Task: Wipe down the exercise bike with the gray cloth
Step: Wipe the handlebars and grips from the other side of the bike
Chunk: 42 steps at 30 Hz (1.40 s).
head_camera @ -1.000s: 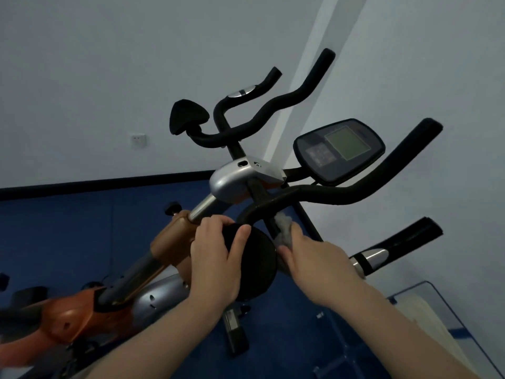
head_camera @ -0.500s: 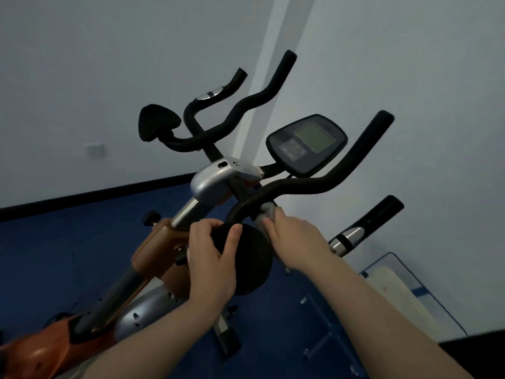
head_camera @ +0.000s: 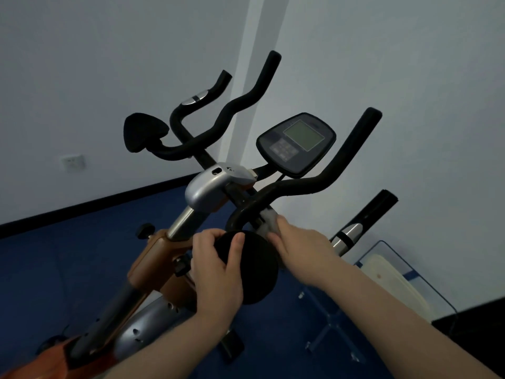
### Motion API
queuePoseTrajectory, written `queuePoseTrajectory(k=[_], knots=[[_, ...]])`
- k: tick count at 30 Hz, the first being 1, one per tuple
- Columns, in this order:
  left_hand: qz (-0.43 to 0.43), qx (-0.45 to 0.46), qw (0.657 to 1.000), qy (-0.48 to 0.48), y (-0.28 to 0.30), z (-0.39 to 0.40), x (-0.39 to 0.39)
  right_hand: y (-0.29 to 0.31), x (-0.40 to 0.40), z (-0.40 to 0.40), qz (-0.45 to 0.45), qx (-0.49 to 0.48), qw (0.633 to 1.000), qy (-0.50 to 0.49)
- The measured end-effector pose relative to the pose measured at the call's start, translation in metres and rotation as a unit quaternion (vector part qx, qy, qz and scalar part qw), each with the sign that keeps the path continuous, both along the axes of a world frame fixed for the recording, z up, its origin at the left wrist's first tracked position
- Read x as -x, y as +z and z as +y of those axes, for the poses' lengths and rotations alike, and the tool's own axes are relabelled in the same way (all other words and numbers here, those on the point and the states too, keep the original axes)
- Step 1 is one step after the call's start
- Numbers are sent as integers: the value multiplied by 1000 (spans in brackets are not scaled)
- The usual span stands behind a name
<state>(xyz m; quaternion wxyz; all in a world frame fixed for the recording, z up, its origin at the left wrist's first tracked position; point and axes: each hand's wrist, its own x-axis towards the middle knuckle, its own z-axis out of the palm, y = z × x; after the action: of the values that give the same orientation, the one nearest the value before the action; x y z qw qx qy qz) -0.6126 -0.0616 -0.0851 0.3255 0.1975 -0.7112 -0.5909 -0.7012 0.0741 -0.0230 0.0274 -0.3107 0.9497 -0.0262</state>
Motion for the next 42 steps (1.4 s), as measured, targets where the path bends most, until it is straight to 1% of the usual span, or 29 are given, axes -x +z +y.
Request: queuePoseTrajectory(k=[1, 3, 5, 6, 8, 10, 12, 14, 15, 16, 17, 18, 20, 21, 22, 24, 25, 26, 28, 30, 33, 35, 37, 38, 40, 42], knots=[[-2, 2, 1000, 1, 0, 0, 0, 0, -8, 12, 36, -19, 999, 23], [-4, 0, 1000, 5, 0, 1, 0, 1, -8, 19, 44, -28, 998, 31], [-6, -4, 1000, 9, 0, 2, 0, 1, 3, 0, 20, -32, 999, -18], [-8, -5, 1000, 10, 1, 3, -1, -2, 6, -10, 25, -35, 998, -46], [-13, 4, 1000, 10, 4, 3, -1, -9, 4, -19, 76, -24, 995, -63], [-8, 65, 998, 14, 9, 1, -3, -10, -7, -7, 128, -20, 991, -29], [19, 153, 988, 22, 18, 1, -4, -7, -19, 23, 176, -12, 982, 61], [28, 214, 976, 2, 30, 7, -5, -4, -12, 60, 232, -15, 961, 152], [14, 234, 972, -18, 36, 13, -4, 0, -6, 80, 258, -28, 951, 170], [-10, 252, 967, -38, 41, 19, -3, 3, 1, 97, 280, -32, 945, 165], [-34, 270, 961, -56, 45, 25, -1, 6, 4, 108, 284, -22, 948, 140], [-52, 285, 955, -71, 49, 31, 1, 6, 4, 111, 269, 0, 957, 109], [-72, 299, 946, -103, 55, 40, 8, -1, -3, 102, 202, 70, 974, 72], [-78, 305, 942, -117, 58, 43, 11, -6, -9, 96, 178, 92, 977, 75], [-84, 308, 938, -135, 61, 44, 14, -10, -11, 94, 167, 92, 977, 92], [-98, 283, 937, -179, 65, 45, 18, -4, -6, 101, 169, 72, 975, 121], [-104, 267, 936, -203, 65, 45, 20, 2, -2, 108, 169, 89, 975, 117], [-108, 260, 933, -226, 66, 45, 22, 9, 3, 113, 159, 128, 973, 104], [-115, 281, 914, -270, 66, 49, 24, 19, 8, 118, 116, 229, 962, 90], [-125, 293, 899, -301, 66, 53, 25, 24, 6, 115, 82, 320, 940, 86], [-128, 239, 912, -307, 69, 53, 28, 29, 7, 109, 14, 435, 900, 27], [-132, 221, 914, -314, 71, 52, 29, 35, 8, 105, -24, 466, 884, 10], [-131, 237, 914, -302, 74, 49, 27, 41, 9, 100, -41, 472, 880, 18], [-120, 232, 920, -294, 76, 46, 26, 45, 9, 98, -47, 474, 879, 23], [-88, 185, 936, -287, 86, 36, 25, 56, 12, 93, -75, 484, 871, 35], [-55, 151, 942, -295, 99, 26, 26, 68, 15, 86, -117, 496, 858, 61]])
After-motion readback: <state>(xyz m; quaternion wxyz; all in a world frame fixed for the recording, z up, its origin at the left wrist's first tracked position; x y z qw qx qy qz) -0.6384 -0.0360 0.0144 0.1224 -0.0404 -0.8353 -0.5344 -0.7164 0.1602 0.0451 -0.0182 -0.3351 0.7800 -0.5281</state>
